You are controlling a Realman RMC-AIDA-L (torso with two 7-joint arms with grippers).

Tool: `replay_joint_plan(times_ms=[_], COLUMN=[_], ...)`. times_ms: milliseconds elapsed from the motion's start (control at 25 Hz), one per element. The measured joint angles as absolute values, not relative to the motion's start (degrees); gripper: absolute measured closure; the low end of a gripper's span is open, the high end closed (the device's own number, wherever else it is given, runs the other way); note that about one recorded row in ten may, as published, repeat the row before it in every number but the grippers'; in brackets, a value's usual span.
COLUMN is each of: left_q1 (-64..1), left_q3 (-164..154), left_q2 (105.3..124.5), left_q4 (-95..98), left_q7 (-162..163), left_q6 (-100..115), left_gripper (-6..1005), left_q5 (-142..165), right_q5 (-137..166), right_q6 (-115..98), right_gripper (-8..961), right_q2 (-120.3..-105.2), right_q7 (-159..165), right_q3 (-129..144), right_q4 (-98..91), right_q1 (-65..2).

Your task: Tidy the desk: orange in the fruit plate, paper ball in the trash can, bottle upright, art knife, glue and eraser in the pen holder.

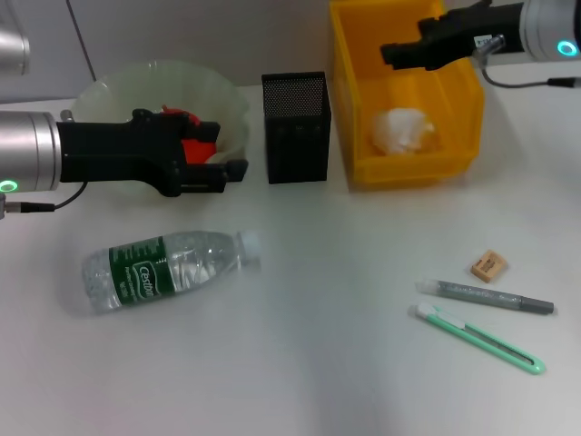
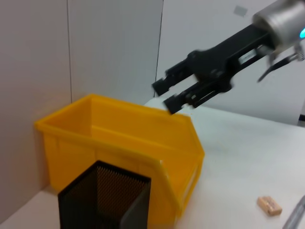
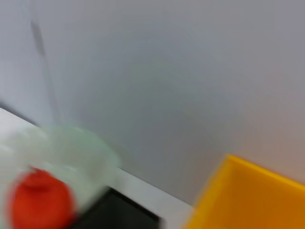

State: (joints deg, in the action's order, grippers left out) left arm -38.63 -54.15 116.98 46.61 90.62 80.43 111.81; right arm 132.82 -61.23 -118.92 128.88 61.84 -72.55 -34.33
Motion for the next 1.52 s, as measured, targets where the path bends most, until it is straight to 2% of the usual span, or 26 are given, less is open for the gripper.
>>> replay_joint_plan(times_ms=[520, 640, 880, 1520], left_q1=[-37.81, -37.70, -38.19, -41.78], left_q3=[-53.87, -53.87, -54.92, -75.80], left_q2=[117.20, 117.09, 116.96, 118.75], left_q4=[48.33, 48.35, 49.56, 62.48], left_q7=[92.03, 92.03, 93.73, 113.26], left_q6=[80.05, 79.71, 80.18, 81.37], left_gripper=[284, 285, 285, 285], left_q5=[114.88, 114.88, 118.54, 131.54], right_q5=[103.80, 100.38, 99.81, 100.40], right_q6=[-87.89, -95.69, -103.17, -102.73], right_gripper=[299, 299, 299, 299], right_q2=[-118.49, -117.74, -115.40, -114.59], right_q7=[106.41, 101.38, 98.42, 97.68], right_q3=[45.36, 40.92, 37.16, 36.67], right_q4=[-73.16, -69.57, -62.72, -61.08], right_q1=[-22.99, -21.66, -21.37, -22.00])
